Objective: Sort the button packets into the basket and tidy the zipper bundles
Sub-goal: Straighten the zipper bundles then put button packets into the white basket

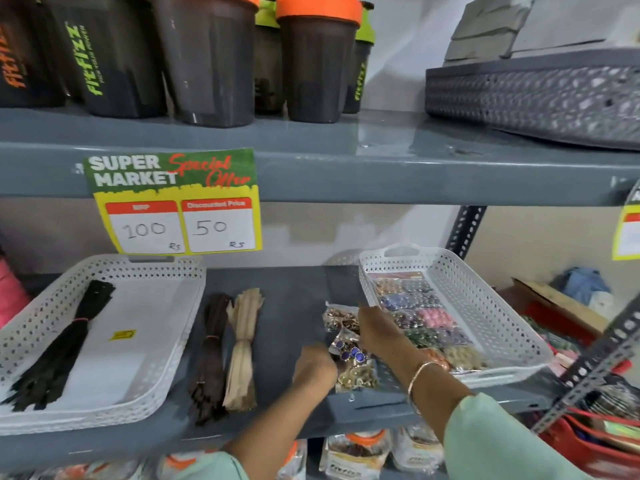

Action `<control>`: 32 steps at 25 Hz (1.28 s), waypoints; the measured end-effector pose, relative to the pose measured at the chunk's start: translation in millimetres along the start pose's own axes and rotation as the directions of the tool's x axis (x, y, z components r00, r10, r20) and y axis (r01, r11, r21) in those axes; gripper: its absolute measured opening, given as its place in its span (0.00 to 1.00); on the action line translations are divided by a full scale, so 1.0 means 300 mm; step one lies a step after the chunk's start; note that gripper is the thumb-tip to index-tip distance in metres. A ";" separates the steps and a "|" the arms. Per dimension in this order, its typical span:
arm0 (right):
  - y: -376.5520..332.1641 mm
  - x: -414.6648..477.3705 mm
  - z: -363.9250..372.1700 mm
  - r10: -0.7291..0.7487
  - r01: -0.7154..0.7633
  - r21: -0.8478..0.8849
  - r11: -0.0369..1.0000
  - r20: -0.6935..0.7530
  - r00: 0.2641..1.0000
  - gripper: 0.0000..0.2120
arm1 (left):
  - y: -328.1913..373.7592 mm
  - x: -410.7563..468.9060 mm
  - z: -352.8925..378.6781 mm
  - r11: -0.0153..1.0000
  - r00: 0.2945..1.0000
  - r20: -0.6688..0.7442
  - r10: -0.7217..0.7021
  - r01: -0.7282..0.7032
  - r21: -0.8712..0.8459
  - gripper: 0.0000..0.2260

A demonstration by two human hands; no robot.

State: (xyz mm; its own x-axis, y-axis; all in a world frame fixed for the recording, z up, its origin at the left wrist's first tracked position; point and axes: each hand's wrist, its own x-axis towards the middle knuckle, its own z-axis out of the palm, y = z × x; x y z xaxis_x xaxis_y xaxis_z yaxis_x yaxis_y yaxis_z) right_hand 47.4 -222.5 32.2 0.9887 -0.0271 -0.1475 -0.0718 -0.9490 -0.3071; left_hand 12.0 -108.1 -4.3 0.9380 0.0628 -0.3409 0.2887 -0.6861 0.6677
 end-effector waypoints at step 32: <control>0.490 -0.027 -0.406 0.220 -0.269 0.391 0.880 0.165 0.961 0.10 | 0.083 0.050 -0.052 0.996 0.992 0.101 0.070 -0.064 -0.061 0.12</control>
State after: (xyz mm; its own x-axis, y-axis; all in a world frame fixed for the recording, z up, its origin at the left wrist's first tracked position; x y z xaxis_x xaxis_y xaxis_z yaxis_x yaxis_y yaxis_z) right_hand 44.8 -400.0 102.7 0.9129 -0.1835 -0.3645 -0.3806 -0.7052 -0.5982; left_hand 36.3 -112.9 17.4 0.9316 -0.0595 -0.3585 0.2388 -0.6433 0.7274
